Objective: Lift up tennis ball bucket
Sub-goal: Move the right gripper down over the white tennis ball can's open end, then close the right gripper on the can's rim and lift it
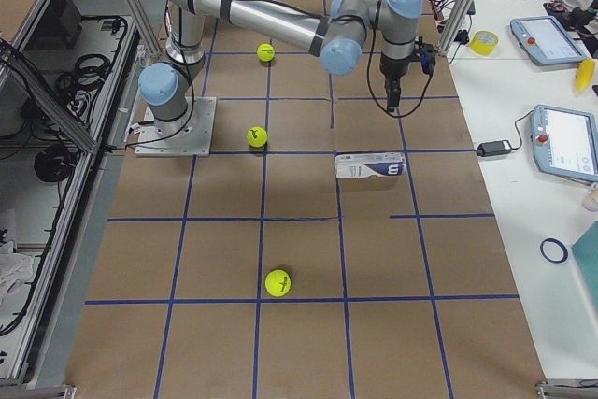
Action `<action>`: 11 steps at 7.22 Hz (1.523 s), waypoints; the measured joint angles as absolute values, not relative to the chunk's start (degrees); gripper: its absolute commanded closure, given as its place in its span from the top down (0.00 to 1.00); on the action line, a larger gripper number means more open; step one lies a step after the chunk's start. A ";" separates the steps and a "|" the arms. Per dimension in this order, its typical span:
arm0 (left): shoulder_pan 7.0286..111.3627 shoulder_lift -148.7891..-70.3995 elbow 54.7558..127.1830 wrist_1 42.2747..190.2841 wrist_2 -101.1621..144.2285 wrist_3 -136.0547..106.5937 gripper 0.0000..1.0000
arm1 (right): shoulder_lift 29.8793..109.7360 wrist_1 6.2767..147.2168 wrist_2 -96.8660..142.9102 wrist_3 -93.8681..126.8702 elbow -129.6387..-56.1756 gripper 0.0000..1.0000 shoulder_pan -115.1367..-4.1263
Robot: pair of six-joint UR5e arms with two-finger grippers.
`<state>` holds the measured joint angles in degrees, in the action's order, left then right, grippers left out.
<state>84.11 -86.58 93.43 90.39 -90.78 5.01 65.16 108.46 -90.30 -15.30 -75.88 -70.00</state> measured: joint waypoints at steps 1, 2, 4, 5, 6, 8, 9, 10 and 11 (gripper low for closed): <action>84.11 -86.52 93.43 90.40 -90.79 5.01 1.00 | 60.57 109.46 -90.16 -16.95 -72.74 0.98 -67.95; 84.11 -86.50 93.43 90.40 -90.79 5.01 1.00 | 56.69 110.49 -89.86 -18.07 -70.17 0.98 -66.87; 84.11 -86.49 93.43 90.39 -90.79 5.01 1.00 | 50.43 113.33 -87.05 -21.64 -67.54 0.98 -66.19; 84.11 -86.49 93.43 90.42 -90.79 5.01 1.00 | 48.02 114.79 -85.91 -22.73 -67.26 0.98 -66.08; 84.11 -86.49 93.43 90.41 -90.79 5.01 1.00 | 46.10 115.69 -85.64 -23.38 -67.16 0.98 -65.99; 84.11 -86.48 93.48 90.42 -90.87 5.01 1.00 | 44.22 116.18 -87.88 -23.75 -67.09 0.98 -65.72; 84.11 -86.48 93.49 90.43 -90.92 5.03 1.00 | 44.07 116.19 -88.79 -23.61 -67.02 0.98 -65.63; 84.11 -86.48 93.46 90.44 -90.95 5.07 1.00 | 44.17 116.20 -89.27 -23.47 -66.66 0.98 -65.60; 84.11 -86.48 93.44 90.42 -90.96 5.07 1.00 | 44.35 116.01 -90.31 -23.46 -65.39 0.96 -65.61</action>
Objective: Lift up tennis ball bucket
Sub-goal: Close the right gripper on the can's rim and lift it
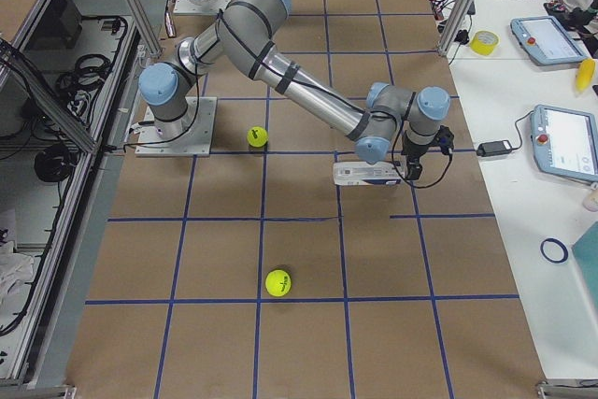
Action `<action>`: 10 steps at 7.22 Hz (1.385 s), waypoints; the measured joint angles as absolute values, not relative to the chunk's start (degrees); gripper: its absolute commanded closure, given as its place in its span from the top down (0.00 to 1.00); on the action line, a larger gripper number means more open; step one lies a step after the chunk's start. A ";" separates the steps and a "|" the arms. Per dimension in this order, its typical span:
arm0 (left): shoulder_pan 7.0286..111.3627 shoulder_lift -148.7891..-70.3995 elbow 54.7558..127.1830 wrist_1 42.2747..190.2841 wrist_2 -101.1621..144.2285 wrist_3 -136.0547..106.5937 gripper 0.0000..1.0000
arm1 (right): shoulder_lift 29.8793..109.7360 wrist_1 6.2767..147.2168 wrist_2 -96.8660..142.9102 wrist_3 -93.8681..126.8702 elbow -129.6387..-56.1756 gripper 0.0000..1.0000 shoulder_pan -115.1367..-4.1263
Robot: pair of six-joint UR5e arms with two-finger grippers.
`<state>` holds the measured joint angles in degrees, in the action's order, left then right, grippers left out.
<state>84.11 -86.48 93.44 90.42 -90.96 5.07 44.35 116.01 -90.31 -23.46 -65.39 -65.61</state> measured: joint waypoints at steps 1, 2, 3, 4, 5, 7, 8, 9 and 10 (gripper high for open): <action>84.11 -86.48 93.43 90.38 -90.97 5.04 1.00 | 44.36 115.29 -91.96 -23.48 -63.92 0.96 -65.64; 84.11 -86.48 93.43 90.36 -90.95 5.02 1.00 | 44.30 113.98 -92.94 -23.25 -63.25 0.97 -65.68; 84.11 -86.48 93.40 90.36 -90.91 5.03 1.00 | 44.49 112.36 -92.85 -22.44 -63.02 0.98 -65.77; 84.02 -86.42 93.29 90.29 -90.73 5.05 1.00 | 44.87 111.07 -91.76 -21.53 -62.97 0.98 -65.90; 83.78 -86.23 93.06 90.20 -90.44 5.03 1.00 | 45.13 110.41 -90.83 -21.73 -63.04 0.98 -66.01; 83.34 -86.01 92.70 90.12 -90.70 5.01 1.00 | 44.95 111.28 -90.66 -26.48 -64.48 0.98 -65.97; 83.28 -85.99 92.69 90.06 -90.86 5.01 1.00 | 45.04 112.30 -90.80 -27.70 -65.80 0.98 -65.88; 83.26 -85.96 92.70 90.02 -90.95 5.01 1.00 | 45.14 113.25 -90.93 -28.21 -67.02 0.99 -65.75; 83.24 -85.96 92.71 90.05 -91.01 5.01 1.00 | 45.18 113.72 -91.07 -28.34 -67.67 0.98 -65.70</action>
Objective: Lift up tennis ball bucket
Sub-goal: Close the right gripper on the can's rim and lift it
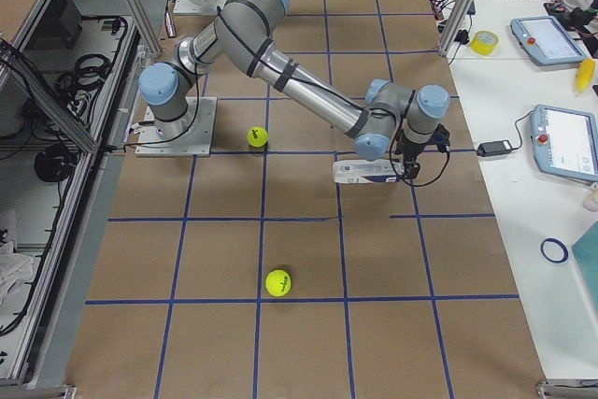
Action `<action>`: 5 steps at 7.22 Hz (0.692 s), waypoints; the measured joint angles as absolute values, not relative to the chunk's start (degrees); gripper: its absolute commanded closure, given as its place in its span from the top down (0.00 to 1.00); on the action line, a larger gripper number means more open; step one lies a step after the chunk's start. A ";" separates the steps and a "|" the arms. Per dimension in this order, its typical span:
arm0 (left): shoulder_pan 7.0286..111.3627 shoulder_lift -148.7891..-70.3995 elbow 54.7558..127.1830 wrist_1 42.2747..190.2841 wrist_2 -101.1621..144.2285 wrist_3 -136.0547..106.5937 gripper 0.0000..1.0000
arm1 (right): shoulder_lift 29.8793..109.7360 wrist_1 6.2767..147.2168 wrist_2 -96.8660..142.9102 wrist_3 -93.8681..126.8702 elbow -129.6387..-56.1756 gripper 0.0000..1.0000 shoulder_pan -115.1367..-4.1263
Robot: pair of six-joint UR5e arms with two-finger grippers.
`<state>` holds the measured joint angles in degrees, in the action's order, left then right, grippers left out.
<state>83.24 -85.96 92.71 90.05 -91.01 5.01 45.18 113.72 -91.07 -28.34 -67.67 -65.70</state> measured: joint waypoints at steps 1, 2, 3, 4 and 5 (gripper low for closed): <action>83.23 -85.96 92.72 90.07 -91.04 5.01 1.00 | 45.16 113.74 -91.19 -28.31 -67.95 0.98 -65.68; 83.23 -85.96 92.75 90.09 -91.05 5.01 1.00 | 45.13 113.71 -91.16 -28.06 -68.11 0.97 -65.66; 83.23 -85.96 92.78 90.09 -91.05 5.01 1.00 | 45.13 113.83 -90.97 -27.39 -68.16 0.97 -65.66; 83.23 -85.96 92.80 90.09 -91.06 5.01 1.00 | 45.08 113.91 -90.93 -26.46 -68.26 0.97 -65.66; 83.23 -85.96 92.81 90.09 -91.08 5.01 1.00 | 45.06 113.81 -91.38 -25.78 -68.39 0.97 -65.59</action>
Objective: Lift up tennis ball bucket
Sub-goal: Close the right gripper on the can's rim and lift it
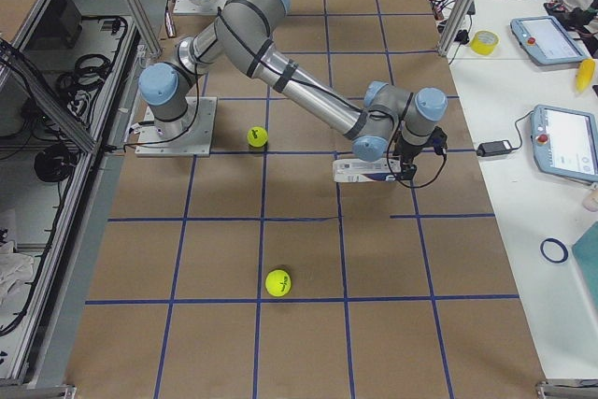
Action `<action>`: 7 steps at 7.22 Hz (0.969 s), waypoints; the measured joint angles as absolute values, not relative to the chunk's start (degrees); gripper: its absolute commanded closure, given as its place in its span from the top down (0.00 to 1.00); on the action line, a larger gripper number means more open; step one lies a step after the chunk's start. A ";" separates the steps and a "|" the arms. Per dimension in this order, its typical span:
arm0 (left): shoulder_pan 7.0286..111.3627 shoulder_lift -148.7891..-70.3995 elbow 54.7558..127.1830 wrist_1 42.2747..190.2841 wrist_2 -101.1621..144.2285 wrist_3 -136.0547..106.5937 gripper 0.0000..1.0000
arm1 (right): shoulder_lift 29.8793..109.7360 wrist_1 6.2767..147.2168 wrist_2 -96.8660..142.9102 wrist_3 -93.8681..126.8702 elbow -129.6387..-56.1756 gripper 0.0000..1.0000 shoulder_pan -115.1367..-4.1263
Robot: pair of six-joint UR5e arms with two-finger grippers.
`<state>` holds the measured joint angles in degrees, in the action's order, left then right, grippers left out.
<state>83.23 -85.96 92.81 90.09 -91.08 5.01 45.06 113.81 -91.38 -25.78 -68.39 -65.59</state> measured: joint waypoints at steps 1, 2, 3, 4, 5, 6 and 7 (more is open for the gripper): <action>83.23 -85.93 92.81 90.11 -91.11 5.01 1.00 | 45.03 113.66 -92.00 -25.46 -68.49 0.93 -65.54; 83.23 -85.90 92.81 90.17 -91.29 5.01 1.00 | 44.92 113.55 -92.37 -25.31 -68.52 0.89 -65.51; 83.23 -85.88 92.93 90.20 -92.61 5.03 1.00 | 44.79 113.47 -92.52 -25.25 -68.57 0.82 -65.49; 83.24 -85.87 93.11 90.17 -94.78 5.07 1.00 | 44.74 113.42 -92.53 -25.25 -68.64 0.66 -65.48; 83.31 -85.87 93.17 90.12 -95.85 5.09 1.00 | 44.76 113.29 -92.45 -25.28 -68.68 0.53 -65.48; 83.36 -85.91 93.13 90.10 -95.46 5.08 1.00 | 45.05 112.47 -92.40 -25.35 -68.68 0.41 -65.48; 83.42 -85.98 93.01 90.09 -93.65 4.98 1.00 | 46.18 110.26 -92.30 -25.46 -68.62 0.31 -65.51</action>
<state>83.42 -85.98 93.01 90.09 -93.65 4.98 46.18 110.26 -92.30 -25.46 -68.62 -65.51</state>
